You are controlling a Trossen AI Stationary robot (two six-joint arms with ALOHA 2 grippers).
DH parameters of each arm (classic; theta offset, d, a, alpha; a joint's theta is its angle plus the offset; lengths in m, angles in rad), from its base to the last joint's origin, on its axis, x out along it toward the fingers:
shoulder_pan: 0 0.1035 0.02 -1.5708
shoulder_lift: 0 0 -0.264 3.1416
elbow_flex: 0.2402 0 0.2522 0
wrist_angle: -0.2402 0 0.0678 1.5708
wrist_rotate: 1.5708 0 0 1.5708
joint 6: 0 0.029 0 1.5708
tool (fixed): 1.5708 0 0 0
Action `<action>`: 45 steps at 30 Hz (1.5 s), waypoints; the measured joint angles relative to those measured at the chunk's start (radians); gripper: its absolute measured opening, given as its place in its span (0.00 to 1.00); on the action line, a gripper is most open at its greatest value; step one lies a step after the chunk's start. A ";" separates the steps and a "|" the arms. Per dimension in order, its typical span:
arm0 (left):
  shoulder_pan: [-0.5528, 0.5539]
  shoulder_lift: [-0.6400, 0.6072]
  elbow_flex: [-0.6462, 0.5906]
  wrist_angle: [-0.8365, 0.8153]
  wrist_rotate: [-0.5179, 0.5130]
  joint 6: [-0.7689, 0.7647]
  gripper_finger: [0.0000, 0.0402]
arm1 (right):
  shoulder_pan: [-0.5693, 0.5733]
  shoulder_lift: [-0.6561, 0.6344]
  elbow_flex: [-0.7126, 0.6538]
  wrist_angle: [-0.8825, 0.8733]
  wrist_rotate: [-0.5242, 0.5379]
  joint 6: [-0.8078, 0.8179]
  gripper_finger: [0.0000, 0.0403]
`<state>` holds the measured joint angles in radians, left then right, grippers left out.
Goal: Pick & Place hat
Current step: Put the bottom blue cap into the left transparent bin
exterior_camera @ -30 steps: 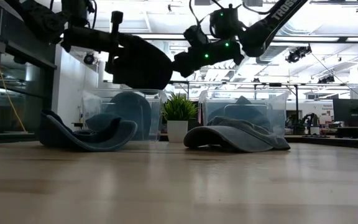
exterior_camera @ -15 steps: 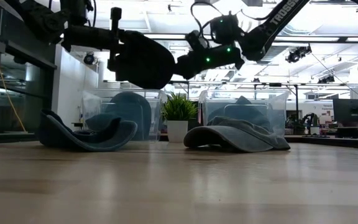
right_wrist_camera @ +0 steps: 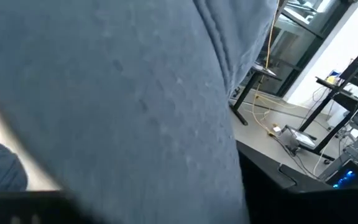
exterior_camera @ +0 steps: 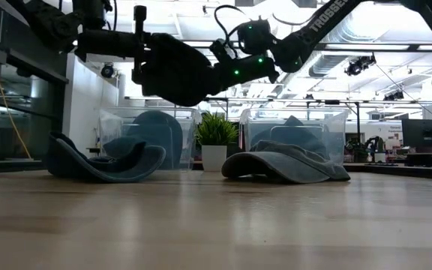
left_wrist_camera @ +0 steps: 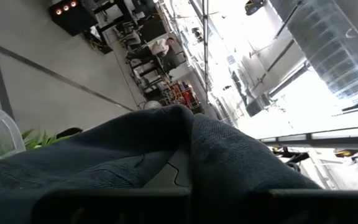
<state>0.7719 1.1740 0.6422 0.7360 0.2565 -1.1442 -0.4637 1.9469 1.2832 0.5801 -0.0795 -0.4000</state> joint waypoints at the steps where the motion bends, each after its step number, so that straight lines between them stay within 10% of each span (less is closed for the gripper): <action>1: 0.000 0.000 0.000 -0.001 0.000 0.008 0.00 | 0.000 0.000 0.002 0.001 0.000 0.000 0.38; 16: 0.000 0.000 0.000 -0.007 0.028 0.039 0.03 | -0.001 0.000 0.001 -0.019 -0.054 0.001 0.02; 36: 0.002 -0.069 -0.001 -0.051 0.227 0.679 0.04 | -0.029 -0.010 0.001 -0.054 -0.115 0.174 0.01; 45: 0.001 -0.159 -0.001 -0.241 0.163 0.902 0.04 | -0.035 -0.020 0.027 -0.135 -0.137 0.232 0.01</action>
<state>0.7727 1.0152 0.6411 0.4952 0.4198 -0.2426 -0.4992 1.9270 1.3099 0.4454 -0.2168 -0.1681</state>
